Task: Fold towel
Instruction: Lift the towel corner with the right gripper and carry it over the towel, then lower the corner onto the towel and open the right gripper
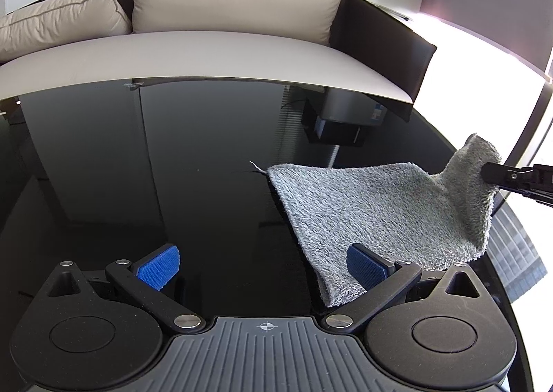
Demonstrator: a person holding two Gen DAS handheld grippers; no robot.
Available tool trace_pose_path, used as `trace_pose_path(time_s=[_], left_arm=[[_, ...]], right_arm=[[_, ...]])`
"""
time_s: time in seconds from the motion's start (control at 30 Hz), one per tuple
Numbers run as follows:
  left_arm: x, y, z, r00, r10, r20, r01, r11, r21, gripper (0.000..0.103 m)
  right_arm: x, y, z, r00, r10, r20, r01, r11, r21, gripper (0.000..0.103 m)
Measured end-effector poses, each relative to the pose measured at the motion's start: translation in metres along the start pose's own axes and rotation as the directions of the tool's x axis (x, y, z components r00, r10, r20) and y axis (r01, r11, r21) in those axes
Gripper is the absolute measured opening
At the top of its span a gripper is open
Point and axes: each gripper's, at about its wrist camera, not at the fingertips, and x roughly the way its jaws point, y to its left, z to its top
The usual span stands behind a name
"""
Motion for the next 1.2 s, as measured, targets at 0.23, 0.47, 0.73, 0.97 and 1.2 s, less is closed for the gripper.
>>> trace_pose_path(time_s=[0.23, 0.47, 0.73, 0.97, 1.2], left_arm=[[-0.001, 0.007, 0.001, 1.0, 0.009, 0.003, -0.009, 1.0, -0.013, 0.102], [-0.003, 0.012, 0.004, 1.0, 0.017, 0.006, -0.017, 0.999, -0.029, 0.102], [-0.005, 0.019, 0.004, 0.999, 0.031, 0.007, -0.031, 0.998, -0.053, 0.102], [-0.002, 0.031, 0.004, 0.998, 0.065, -0.026, -0.067, 0.994, -0.082, 0.102], [-0.004, 0.036, 0.006, 0.998, 0.064, -0.022, -0.066, 0.993, -0.094, 0.102]], right_arm=[[0.018, 0.051, -0.015, 0.99, 0.106, -0.088, -0.122, 0.972, -0.2, 0.008], [0.023, 0.08, -0.029, 0.981, 0.149, -0.128, -0.18, 0.942, -0.283, 0.008], [0.015, 0.072, -0.009, 0.992, 0.126, 0.002, -0.123, 0.967, -0.223, 0.008], [0.033, 0.116, -0.027, 0.956, 0.232, -0.181, -0.286, 0.875, -0.389, 0.008], [0.041, 0.122, -0.038, 0.942, 0.235, -0.239, -0.313, 0.875, -0.37, 0.008]])
